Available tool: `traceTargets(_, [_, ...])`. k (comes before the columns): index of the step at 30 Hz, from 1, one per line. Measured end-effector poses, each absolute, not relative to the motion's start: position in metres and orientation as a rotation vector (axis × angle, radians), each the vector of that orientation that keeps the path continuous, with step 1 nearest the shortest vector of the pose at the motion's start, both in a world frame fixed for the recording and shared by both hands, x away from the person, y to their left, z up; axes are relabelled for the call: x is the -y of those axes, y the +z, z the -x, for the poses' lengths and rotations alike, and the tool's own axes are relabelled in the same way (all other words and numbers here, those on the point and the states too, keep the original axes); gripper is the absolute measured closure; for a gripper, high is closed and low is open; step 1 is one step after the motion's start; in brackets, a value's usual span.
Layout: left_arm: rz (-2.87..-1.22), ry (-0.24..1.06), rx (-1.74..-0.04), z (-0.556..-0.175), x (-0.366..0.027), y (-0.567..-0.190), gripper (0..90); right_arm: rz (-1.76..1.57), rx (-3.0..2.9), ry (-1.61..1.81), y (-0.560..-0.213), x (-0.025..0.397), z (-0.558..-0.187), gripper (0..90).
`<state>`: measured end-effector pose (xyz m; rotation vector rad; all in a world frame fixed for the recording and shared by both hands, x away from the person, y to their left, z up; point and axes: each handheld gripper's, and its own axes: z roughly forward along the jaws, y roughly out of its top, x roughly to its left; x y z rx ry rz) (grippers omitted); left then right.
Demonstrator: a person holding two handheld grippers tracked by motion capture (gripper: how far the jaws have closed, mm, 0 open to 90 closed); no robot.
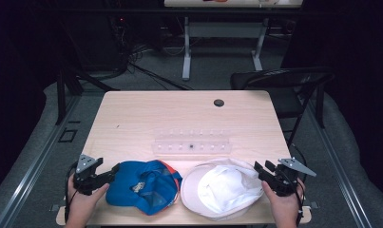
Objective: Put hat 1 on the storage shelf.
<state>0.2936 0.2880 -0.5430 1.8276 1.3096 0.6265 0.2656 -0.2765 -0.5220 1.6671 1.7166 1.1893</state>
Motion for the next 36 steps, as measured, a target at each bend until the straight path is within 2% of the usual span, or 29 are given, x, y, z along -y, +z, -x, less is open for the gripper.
traceTargets(9, [-1.833, 0.645, -1.297, -0.294, -0.285, -0.542, 29.3, -1.711, -1.786, 1.168, -0.509, 0.269, -0.272, 48.7])
traceTargets(17, [-1.825, 0.645, -1.267, -0.292, -0.287, -0.541, 32.6, -1.747, -1.893, 1.129, -0.495, 0.265, -0.274, 49.3])
traceTargets(18, [-1.823, 0.617, -1.258, -0.292, -0.287, -0.540, 37.2, -1.755, -1.928, 1.091, -0.492, 0.265, -0.275, 49.6])
traceTargets(21, [-1.814, 0.624, -1.243, -0.292, -0.287, -0.538, 39.4, -1.778, -1.956, 1.079, -0.491, 0.265, -0.276, 49.7])
traceTargets(36, [-1.811, 0.619, -1.287, -0.292, -0.289, -0.545, 37.4, -1.936, -2.092, 0.957, -0.479, 0.271, -0.281, 45.7])
